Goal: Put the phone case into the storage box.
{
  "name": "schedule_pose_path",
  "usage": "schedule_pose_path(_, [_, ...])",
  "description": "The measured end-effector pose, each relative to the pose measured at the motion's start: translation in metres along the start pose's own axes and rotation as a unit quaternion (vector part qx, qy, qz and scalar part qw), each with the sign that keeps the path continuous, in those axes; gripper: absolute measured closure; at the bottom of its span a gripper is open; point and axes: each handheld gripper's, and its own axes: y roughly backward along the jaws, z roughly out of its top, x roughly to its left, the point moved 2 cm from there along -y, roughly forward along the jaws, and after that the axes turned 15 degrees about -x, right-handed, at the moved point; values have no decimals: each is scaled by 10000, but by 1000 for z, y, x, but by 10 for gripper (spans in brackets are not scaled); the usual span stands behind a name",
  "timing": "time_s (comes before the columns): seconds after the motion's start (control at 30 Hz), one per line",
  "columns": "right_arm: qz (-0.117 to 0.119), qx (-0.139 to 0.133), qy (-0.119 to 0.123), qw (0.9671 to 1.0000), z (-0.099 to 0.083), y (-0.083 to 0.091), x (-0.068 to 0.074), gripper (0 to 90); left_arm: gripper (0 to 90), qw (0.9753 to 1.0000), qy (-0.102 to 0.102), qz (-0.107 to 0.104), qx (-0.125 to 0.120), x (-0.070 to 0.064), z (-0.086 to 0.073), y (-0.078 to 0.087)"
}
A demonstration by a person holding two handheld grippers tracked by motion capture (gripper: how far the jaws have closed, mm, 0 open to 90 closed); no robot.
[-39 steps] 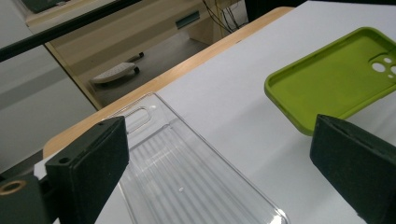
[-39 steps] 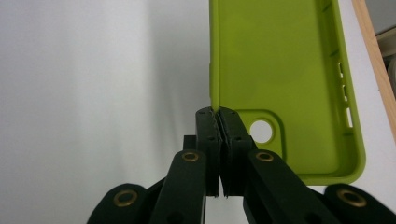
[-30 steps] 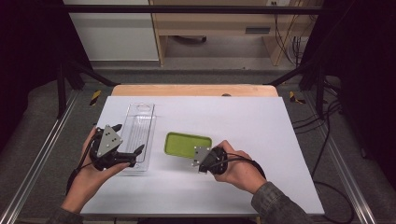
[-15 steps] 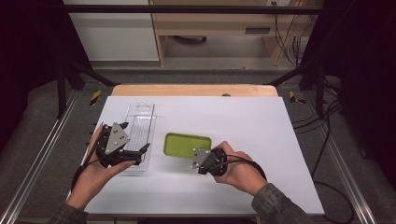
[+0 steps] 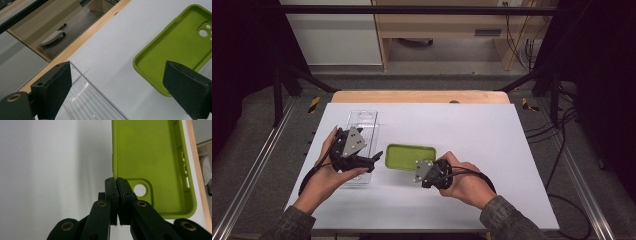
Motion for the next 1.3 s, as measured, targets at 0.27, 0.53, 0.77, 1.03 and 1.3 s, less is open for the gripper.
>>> schedule_pose_path(0.27, [-173, -15, -87, 9998, 0, -1, 0, 879, 81, 9996, -255, -98, 107, -1, 8, -12])
schedule_pose_path(0.53, [-198, 2, -117, 9997, -1, -3, 3, 878, 82, 9988, -444, -195, 116, 2, 19, -22])
schedule_pose_path(0.77, [-216, -4, -28, 9998, 2, -3, 7, 878, 88, 9964, -716, -360, 275, 1, 24, -34])
schedule_pose_path(1.03, [-257, -12, 47, 9997, 6, -2, 5, 878, 122, 9940, -858, -560, 377, 1, 31, -45])
schedule_pose_path(1.3, [-318, -18, 91, 9995, 9, 1, 4, 878, 175, 9907, -993, -795, 487, -2, 39, -53])
